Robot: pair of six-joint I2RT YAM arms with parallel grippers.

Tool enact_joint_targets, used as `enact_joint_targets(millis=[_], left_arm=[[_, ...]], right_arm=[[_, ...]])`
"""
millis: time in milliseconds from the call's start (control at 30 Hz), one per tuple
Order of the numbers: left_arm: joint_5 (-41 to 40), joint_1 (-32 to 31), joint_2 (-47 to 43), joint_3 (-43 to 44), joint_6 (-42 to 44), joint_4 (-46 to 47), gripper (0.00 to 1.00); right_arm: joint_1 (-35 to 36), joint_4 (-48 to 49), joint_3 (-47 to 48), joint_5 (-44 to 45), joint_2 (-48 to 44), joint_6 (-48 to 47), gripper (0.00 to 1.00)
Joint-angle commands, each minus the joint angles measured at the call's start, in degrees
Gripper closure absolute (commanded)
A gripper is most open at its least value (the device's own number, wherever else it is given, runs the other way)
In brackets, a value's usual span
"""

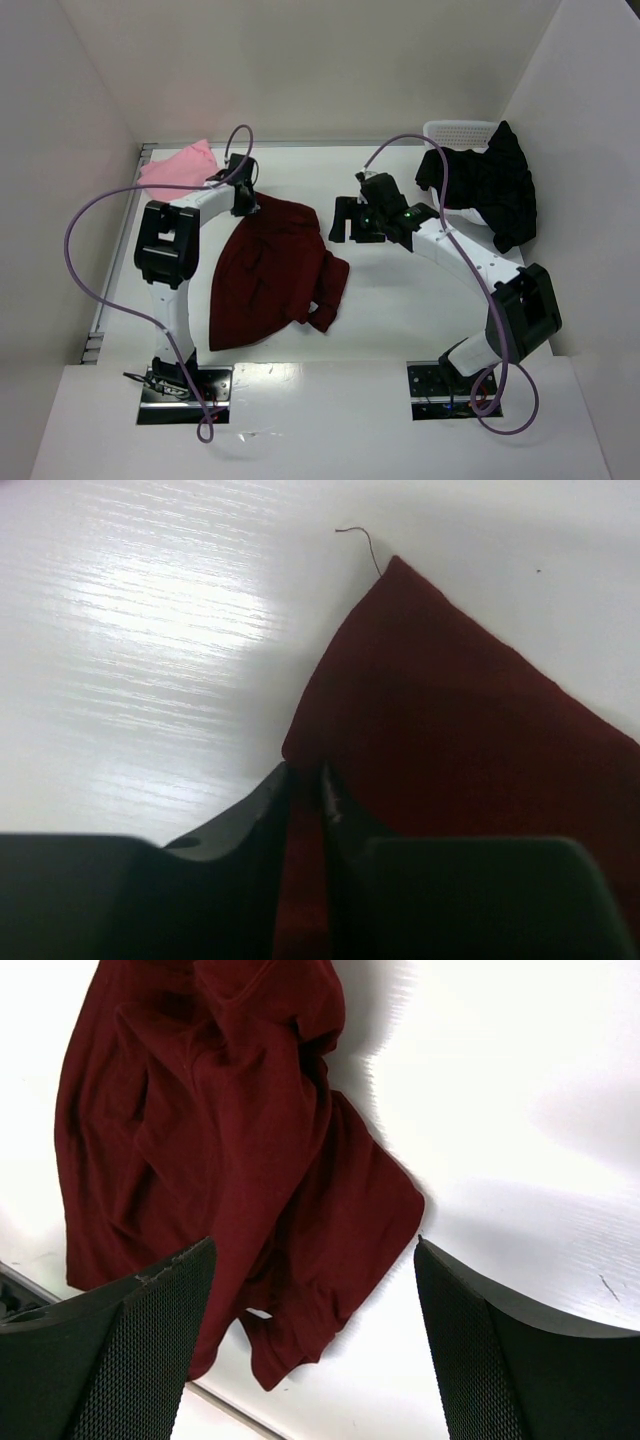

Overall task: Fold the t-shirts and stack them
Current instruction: Flatten out the tshirt

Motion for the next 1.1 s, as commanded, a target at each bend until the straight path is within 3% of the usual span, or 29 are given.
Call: enact_joint_targets(millis=[0,67,133,367,600,900,1067], left_arm=[[0.9,0.3,2.4,1.7,0.5,-2.1,0.80],[1.4,0.3,2.4,2.2,0.5,-2.7,0.84],[1.4,0.3,2.4,3.2,0.0,-2.7,0.99],[-1.8,2.2,-5.9,3.4,0.0,-6.1,1.00],[-0.1,11.5,-20.6,-2.8,1.3,-6.8,1.00],[-3.5,14.8,-25.3,-9.8,2.9,-9.0,1.00],[-1.8,15.4,-24.6,-13.1,2.9,-7.9,1.00]], right_arm=[[0.3,-0.4,2.9,1.2,0.7,-1.9,0.15],[0.3,-0.4,4.0,1.2,0.7,-2.5,0.13],[0.3,-0.4,4.7,1.2,1.4,-2.5,0.13],[0.3,0.1,5.2,-2.0,4.2,-3.6,0.13],[0.3,1.3,7.6,-5.0,7.5,-4.2,0.13],[0.3,3.2,12.5,-11.5,10.0,-4.9,0.13],[6.6,2.6,19.1,-9.8,12.9,-8.6,0.13]])
